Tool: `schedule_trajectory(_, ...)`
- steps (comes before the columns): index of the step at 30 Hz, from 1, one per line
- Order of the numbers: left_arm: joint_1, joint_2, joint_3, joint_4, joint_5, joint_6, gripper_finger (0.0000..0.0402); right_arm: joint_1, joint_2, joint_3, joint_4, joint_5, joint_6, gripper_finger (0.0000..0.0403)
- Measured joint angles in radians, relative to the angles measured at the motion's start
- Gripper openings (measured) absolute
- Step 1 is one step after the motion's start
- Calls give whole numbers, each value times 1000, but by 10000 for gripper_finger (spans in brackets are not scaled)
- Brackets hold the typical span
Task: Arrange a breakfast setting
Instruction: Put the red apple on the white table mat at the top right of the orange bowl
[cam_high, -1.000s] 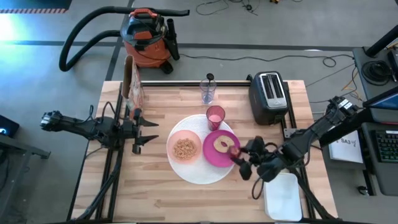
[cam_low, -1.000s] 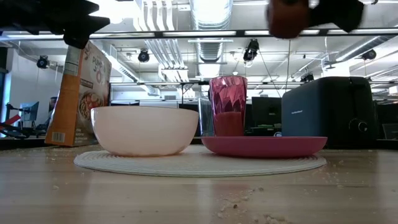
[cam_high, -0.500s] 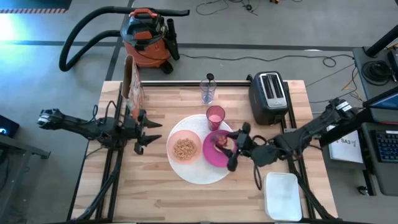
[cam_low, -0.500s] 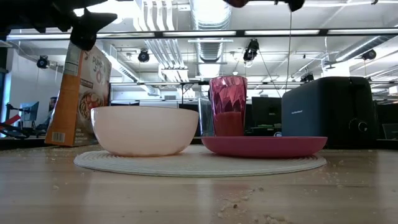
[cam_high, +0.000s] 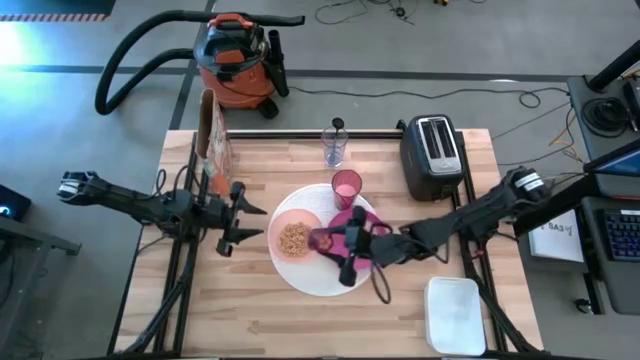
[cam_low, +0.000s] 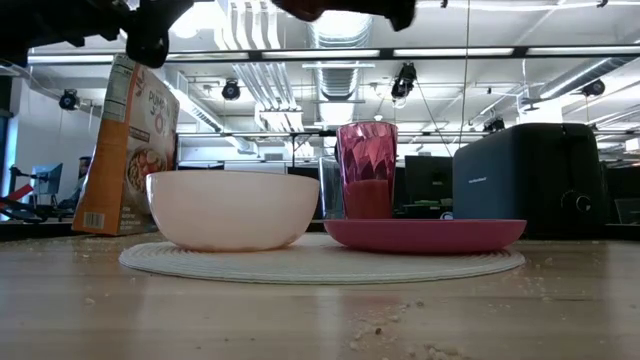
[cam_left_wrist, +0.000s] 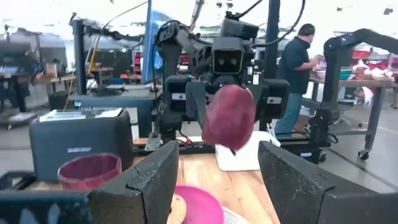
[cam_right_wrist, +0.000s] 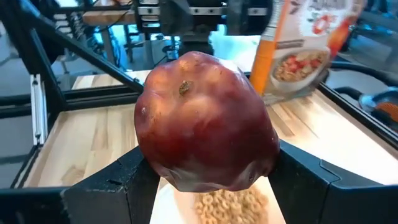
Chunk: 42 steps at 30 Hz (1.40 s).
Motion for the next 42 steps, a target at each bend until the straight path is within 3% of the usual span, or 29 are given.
schedule_trajectory(4, 0, 21, 0, 18, 41, 63, 206, -23, 68, 86, -22, -26, -57, 242)
schedule_trajectory(12, 0, 88, 17, 17, 36, 54, 206, -79, 165, 259, -260, -29, -114, 242)
schedule_trajectory(17, 1, 123, 42, 18, 36, 104, 206, -99, 202, 327, -306, -90, -184, 242)
schedule_trajectory(31, 1, 208, 148, -97, 32, 210, 206, -129, 207, 352, -319, -139, -251, 242)
schedule_trajectory(36, 1, 278, 227, -224, 29, 210, 206, -147, 207, 352, -325, -185, -251, 242)
schedule_trajectory(42, 0, 340, 281, -234, 45, 264, 206, -150, 207, 352, -328, -258, -288, 242)
